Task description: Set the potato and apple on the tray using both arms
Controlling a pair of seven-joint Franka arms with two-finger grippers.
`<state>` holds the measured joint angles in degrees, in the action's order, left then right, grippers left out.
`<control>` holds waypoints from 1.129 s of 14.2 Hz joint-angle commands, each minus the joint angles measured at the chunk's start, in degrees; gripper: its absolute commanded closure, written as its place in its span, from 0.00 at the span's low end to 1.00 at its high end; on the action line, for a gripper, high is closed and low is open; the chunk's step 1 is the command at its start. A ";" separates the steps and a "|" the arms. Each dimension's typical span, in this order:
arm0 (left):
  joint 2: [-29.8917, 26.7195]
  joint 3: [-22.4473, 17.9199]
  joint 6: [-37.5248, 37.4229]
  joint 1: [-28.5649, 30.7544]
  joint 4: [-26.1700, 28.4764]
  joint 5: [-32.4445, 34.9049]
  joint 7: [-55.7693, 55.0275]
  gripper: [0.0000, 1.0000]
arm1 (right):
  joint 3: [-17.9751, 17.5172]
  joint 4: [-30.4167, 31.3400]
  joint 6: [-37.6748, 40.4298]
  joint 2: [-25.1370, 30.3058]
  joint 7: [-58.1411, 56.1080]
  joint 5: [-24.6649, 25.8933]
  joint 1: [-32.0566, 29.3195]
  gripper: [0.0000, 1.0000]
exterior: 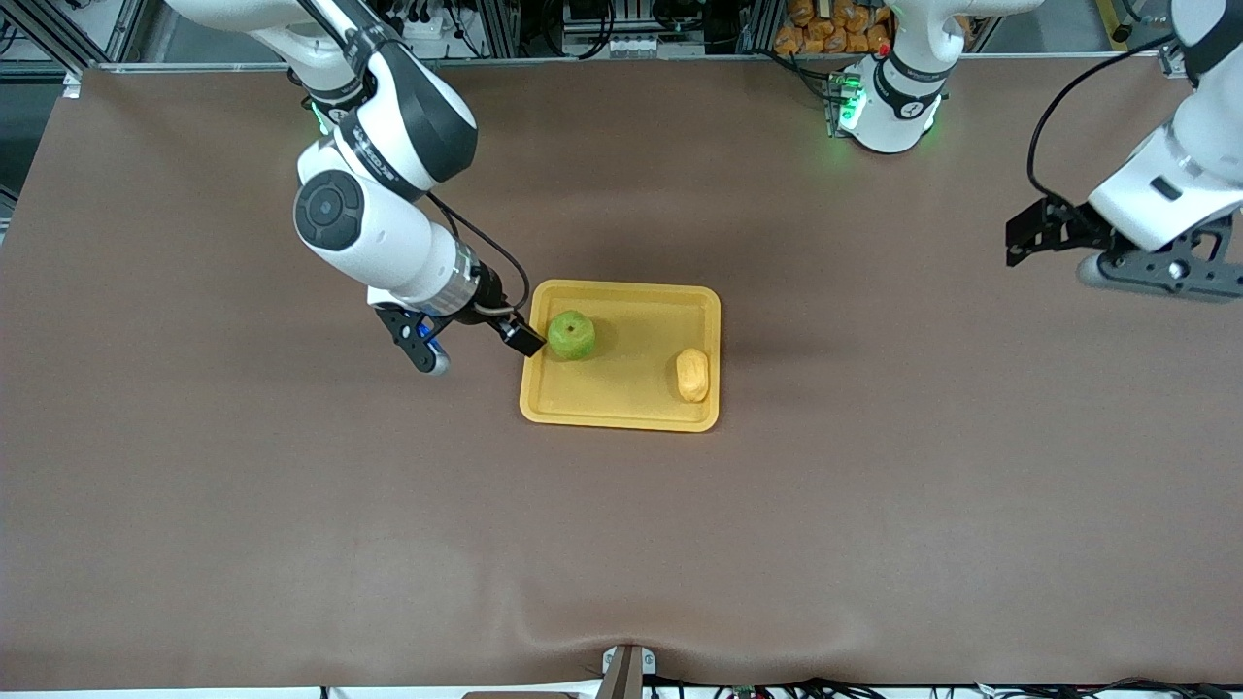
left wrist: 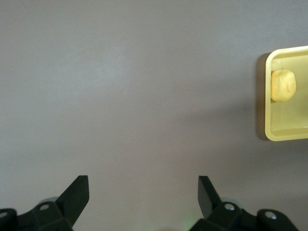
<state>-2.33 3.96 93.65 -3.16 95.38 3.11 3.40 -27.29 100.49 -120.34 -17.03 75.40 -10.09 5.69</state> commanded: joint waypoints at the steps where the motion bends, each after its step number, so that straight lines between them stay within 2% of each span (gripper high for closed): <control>1: -0.75 -0.01 -0.48 1.40 -0.01 -1.18 1.61 0.00 | -0.65 4.62 -0.60 6.47 -1.81 0.51 0.72 0.00; 3: 0.57 -0.01 -1.79 1.31 -2.64 -0.91 1.87 0.00 | -0.66 4.80 0.02 10.25 -7.69 0.51 1.16 0.00; 7: 0.58 -0.09 -3.56 1.66 -3.01 -0.99 2.58 0.00 | -1.01 6.91 0.37 14.30 -10.09 1.04 0.03 0.00; 9: 0.84 -0.01 -4.52 2.89 -3.00 -1.26 2.40 0.00 | -1.01 6.56 3.69 17.20 -10.01 1.22 -0.85 0.00; 13: 0.93 0.61 -4.70 2.37 -3.18 -1.44 2.75 0.00 | -0.92 3.32 10.37 19.23 -10.27 1.39 -5.42 0.00; 15: 1.10 0.69 -4.62 2.37 -3.27 -1.44 2.75 0.00 | -0.83 1.73 15.02 20.54 -16.47 2.00 -7.79 0.00; 16: 1.19 0.61 -4.62 2.37 -3.27 -1.44 2.75 0.00 | -0.66 0.42 17.74 20.81 -21.03 4.10 -8.41 0.00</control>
<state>-1.98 4.41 90.56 -1.29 93.97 2.76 4.62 -27.51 102.66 -106.75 2.37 60.20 -8.54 -0.66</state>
